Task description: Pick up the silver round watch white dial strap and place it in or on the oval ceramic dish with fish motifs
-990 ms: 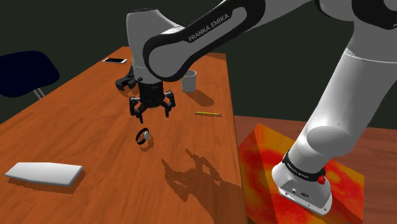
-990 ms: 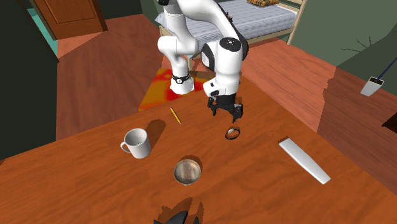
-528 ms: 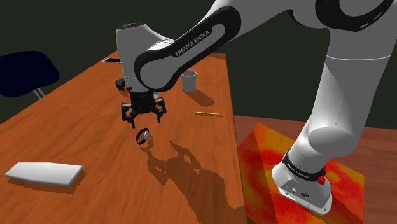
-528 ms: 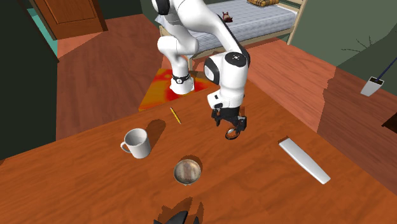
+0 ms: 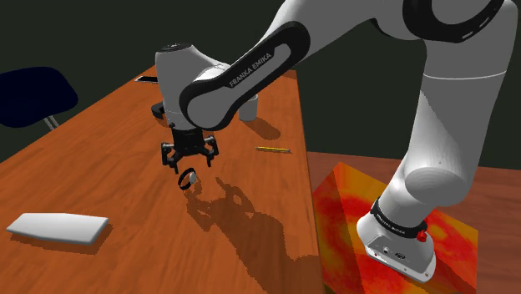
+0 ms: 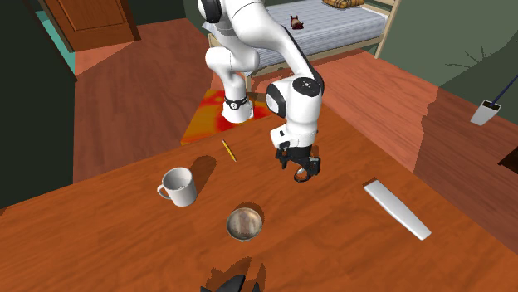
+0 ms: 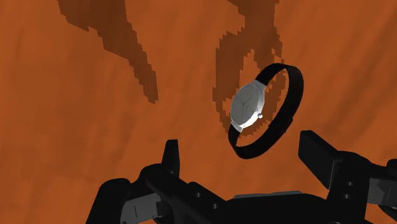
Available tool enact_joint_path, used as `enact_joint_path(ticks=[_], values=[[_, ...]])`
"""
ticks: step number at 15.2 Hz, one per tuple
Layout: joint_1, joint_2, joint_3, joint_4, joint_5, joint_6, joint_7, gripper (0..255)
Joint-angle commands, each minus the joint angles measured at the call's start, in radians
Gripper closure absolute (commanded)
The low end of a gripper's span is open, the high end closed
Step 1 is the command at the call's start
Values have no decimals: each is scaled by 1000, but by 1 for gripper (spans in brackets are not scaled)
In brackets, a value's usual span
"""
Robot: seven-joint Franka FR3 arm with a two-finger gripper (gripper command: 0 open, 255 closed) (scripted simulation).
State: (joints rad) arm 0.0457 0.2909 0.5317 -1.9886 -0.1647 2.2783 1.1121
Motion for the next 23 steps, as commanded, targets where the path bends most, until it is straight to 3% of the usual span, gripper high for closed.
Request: enact_joint_path(ticks=[1, 3, 4, 13, 23], values=[[0, 0, 0, 0, 0, 1, 0, 0], [0, 0, 0, 0, 0, 1, 0, 0], [0, 0, 0, 0, 0, 1, 0, 255], [0, 0, 0, 0, 0, 1, 0, 255], [-16, -71, 18, 55, 51, -115, -32, 255]])
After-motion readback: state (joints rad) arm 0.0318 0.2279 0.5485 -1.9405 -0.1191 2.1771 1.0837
